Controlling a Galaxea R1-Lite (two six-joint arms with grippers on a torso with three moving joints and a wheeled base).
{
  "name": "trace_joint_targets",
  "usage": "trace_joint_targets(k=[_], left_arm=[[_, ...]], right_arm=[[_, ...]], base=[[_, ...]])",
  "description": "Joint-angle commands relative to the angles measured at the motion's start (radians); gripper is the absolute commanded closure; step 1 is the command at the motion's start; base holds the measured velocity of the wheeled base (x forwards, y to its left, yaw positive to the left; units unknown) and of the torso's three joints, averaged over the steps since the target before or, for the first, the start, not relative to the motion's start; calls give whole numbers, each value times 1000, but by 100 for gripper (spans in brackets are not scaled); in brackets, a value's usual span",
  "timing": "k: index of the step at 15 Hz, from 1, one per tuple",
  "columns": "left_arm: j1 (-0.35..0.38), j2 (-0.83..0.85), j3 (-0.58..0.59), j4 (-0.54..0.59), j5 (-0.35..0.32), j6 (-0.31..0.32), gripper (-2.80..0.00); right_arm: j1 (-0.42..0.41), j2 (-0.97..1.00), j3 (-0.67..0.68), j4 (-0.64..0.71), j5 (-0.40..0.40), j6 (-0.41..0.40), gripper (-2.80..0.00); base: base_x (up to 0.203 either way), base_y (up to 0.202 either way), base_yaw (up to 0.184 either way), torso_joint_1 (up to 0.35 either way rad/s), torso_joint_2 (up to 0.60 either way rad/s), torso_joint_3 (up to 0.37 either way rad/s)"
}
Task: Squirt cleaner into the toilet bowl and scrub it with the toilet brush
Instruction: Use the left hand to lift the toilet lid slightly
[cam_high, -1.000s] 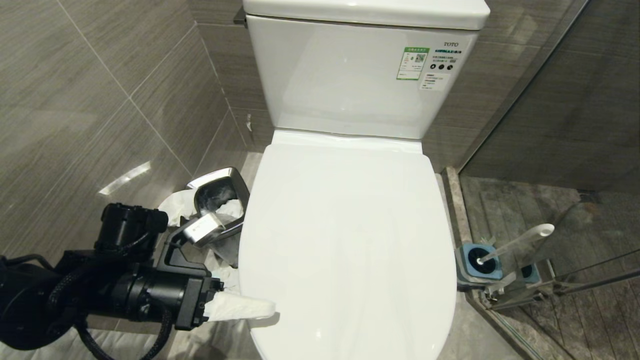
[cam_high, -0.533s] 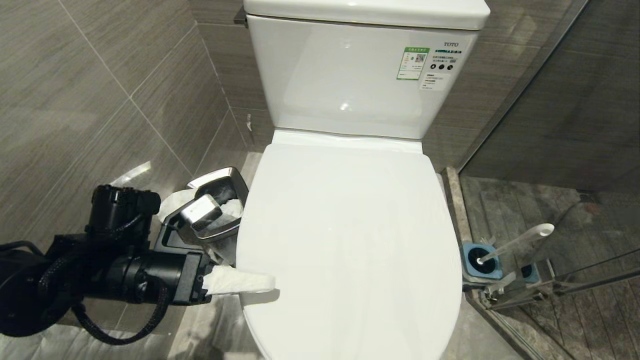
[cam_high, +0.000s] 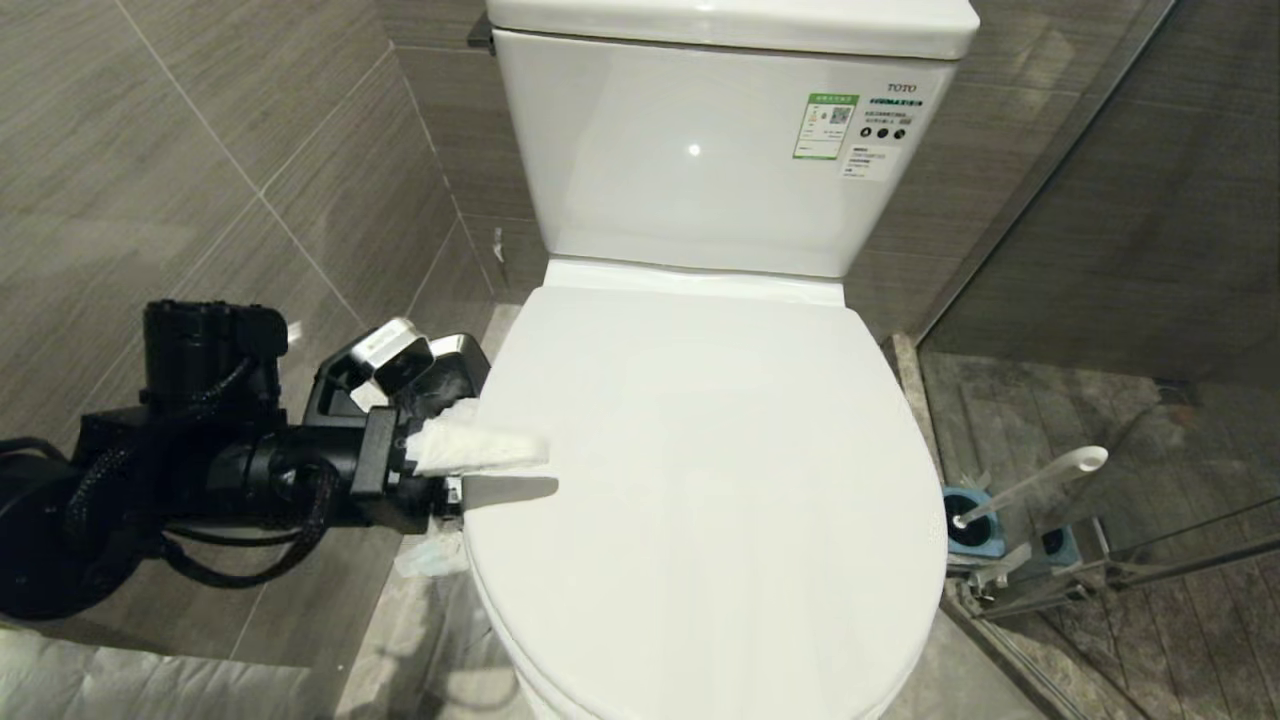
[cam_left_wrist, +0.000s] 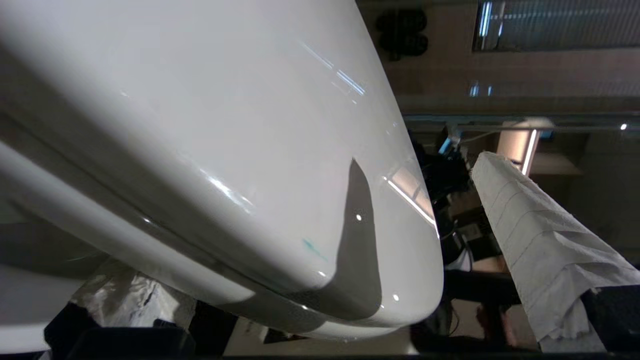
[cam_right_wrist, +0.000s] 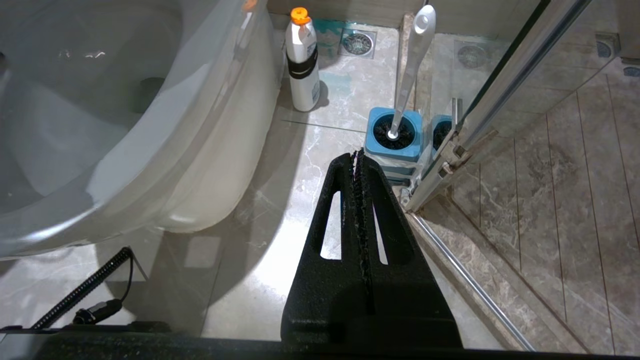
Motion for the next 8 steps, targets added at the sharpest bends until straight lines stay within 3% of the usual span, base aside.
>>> trace_joint_targets(k=[1,3,8], left_arm=[[0,-4,-34,-8,16,-89,-280],[0,-11,-48,-8,20,-142,-280],[20,-38,-70,-8,20,-168,-280]], right_arm=[[0,2,0,0,0,0,0],[1,2,0,0,0,0,0],[1,2,0,0,1,0,0]], base=[[0,0,0,0,0,0],[0,0,0,0,0,0],[0,0,0,0,0,0]])
